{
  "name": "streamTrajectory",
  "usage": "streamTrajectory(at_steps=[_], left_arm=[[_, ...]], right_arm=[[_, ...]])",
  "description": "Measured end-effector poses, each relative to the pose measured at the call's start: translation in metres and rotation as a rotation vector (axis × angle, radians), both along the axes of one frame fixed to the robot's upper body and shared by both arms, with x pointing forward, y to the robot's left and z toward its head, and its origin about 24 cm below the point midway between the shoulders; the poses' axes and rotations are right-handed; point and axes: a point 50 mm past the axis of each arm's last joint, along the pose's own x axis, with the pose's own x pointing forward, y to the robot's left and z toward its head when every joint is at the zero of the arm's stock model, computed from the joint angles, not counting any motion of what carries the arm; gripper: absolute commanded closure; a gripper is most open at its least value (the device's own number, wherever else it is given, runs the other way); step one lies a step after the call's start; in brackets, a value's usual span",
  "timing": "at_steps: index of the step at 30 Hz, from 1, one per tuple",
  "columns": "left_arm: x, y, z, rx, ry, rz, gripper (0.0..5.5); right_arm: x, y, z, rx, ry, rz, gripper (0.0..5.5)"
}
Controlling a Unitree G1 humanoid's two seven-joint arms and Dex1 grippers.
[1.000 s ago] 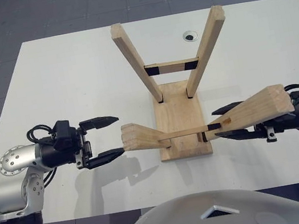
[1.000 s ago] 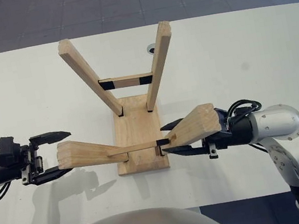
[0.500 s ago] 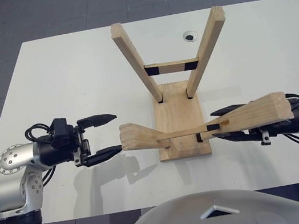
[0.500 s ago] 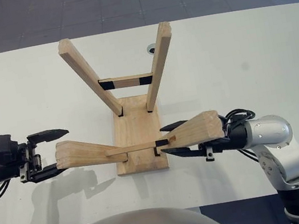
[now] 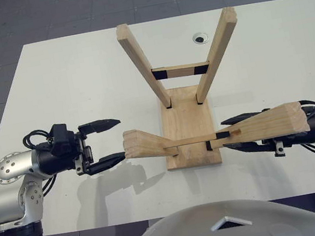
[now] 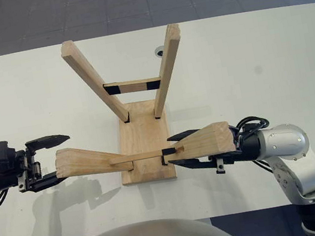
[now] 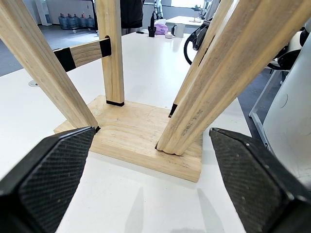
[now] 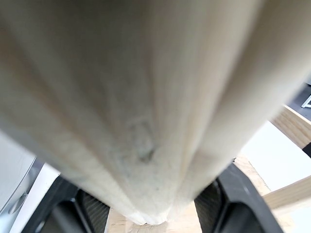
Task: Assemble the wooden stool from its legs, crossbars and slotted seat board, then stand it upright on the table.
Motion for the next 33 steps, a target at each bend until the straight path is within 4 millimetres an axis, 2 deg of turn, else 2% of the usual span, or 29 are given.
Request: streamTrajectory(at_steps=[10,24,33], left_arm=[[-0.0009,-0.0001,0.0004,0.002,-0.002,0.000,1.13],[-0.0008,-0.0001,0.0006,0.002,-0.001,0.002,1.13],[-0.0033,-0.0009,0.0042,0.002,0.002,0.018,1.13]], right_arm=[[0.0002,-0.0005,0.0038,-0.006,-0.008,0.003,3.44],[-0.0023,0.0034,-0.0038,0.009,0.031,-0.008,3.44],[-0.0016,0.0079,0.0049,-0.059,0.014,-0.010,3.44]])
